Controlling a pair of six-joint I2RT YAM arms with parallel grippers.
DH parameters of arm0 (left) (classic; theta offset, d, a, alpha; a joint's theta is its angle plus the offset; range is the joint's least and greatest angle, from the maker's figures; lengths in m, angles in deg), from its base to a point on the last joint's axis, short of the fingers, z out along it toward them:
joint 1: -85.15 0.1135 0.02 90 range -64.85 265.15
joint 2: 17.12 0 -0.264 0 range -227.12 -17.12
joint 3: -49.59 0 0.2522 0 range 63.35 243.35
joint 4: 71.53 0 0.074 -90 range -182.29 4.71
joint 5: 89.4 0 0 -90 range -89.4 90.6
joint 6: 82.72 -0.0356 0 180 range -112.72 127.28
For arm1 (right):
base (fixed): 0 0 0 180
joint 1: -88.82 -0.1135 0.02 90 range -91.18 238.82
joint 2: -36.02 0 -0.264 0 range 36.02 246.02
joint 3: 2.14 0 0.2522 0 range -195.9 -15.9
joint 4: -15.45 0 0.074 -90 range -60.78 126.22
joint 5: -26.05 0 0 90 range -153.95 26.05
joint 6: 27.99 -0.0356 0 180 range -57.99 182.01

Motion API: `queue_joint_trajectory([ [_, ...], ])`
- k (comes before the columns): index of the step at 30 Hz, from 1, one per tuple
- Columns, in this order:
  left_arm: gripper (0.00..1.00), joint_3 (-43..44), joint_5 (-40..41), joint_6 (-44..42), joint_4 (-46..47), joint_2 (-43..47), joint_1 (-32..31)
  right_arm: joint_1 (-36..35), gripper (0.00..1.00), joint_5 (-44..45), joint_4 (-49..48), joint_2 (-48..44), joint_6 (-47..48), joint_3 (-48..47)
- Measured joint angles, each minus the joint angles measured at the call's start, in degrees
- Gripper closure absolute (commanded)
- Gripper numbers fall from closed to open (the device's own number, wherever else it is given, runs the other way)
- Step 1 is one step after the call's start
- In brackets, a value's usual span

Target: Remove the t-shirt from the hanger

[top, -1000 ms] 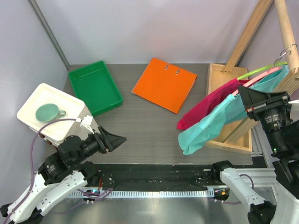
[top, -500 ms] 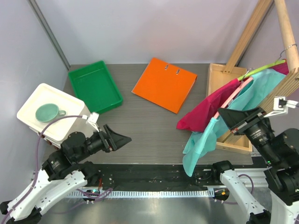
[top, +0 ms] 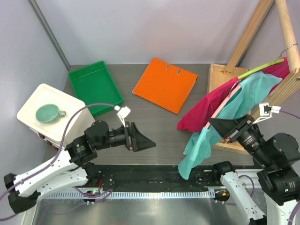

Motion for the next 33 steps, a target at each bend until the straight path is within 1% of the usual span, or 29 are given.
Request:
queue_joint_trajectory([
  [4, 0.09, 6.40, 3.69, -4.33, 4.04, -8.07, -9.38, 0.00, 0.99, 3.65, -0.33, 0.20, -4.37, 3.30],
  [8, 0.09, 18.10, 9.70, -11.37, 6.64, -19.58, -19.21, 0.00, 0.99, 5.27, -0.94, 0.85, -7.98, 5.81],
  [10, 0.09, 24.41, 15.08, -16.06, 6.69, -25.42, -22.99, 0.00, 0.99, 5.86, -1.25, 1.09, -9.35, 6.03],
  [11, 0.10, 25.22, 16.04, -16.92, 6.69, -26.27, -24.46, 0.00, 0.99, 6.05, -1.55, 1.09, -10.01, 6.03],
  [13, 0.10, 28.79, 20.96, -20.68, 5.31, -29.42, -26.60, 0.00, 0.99, 6.25, -2.38, 1.01, -11.28, 6.03],
  [16, 0.10, 32.15, 25.62, -24.20, 4.20, -33.03, -27.10, 0.00, 0.99, 6.36, -3.21, 0.72, -12.85, 6.03],
  [22, 0.11, 36.70, 30.27, -29.75, 2.75, -39.45, -27.10, 0.00, 0.99, 6.27, -4.17, 0.33, -15.41, 5.97],
  [25, 0.26, 38.38, 31.43, -31.67, 2.01, -41.81, -27.08, 0.00, 0.99, 6.19, -4.83, 0.22, -16.81, 5.97],
  [26, 0.36, 38.60, 31.67, -32.00, 1.99, -42.16, -27.04, 0.00, 0.99, 6.14, -4.98, 0.09, -17.16, 5.97],
  [27, 0.41, 38.84, 31.74, -32.46, 1.88, -42.51, -26.86, 0.00, 0.99, 6.03, -5.16, -0.07, -17.51, 5.95],
  [29, 0.59, 39.28, 31.69, -32.85, 1.97, -43.04, -26.36, 0.00, 0.99, 5.84, -5.46, -0.28, -18.25, 5.95],
  [30, 0.65, 39.32, 31.58, -32.96, 2.03, -43.19, -26.08, 0.00, 0.99, 5.77, -5.57, -0.28, -18.56, 5.92],
  [31, 0.92, 39.32, 31.43, -33.05, 2.05, -43.23, -25.62, 0.00, 0.99, 5.62, -5.79, -0.35, -18.88, 5.92],
  [32, 1.00, 39.32, 30.86, -33.09, 2.08, -43.25, -25.07, 0.00, 0.95, 5.51, -5.95, -0.35, -19.19, 5.92],
  [33, 1.00, 39.32, 30.10, -32.68, 2.27, -43.25, -24.61, 0.00, 0.91, 5.62, -5.99, -0.35, -19.39, 5.92],
])
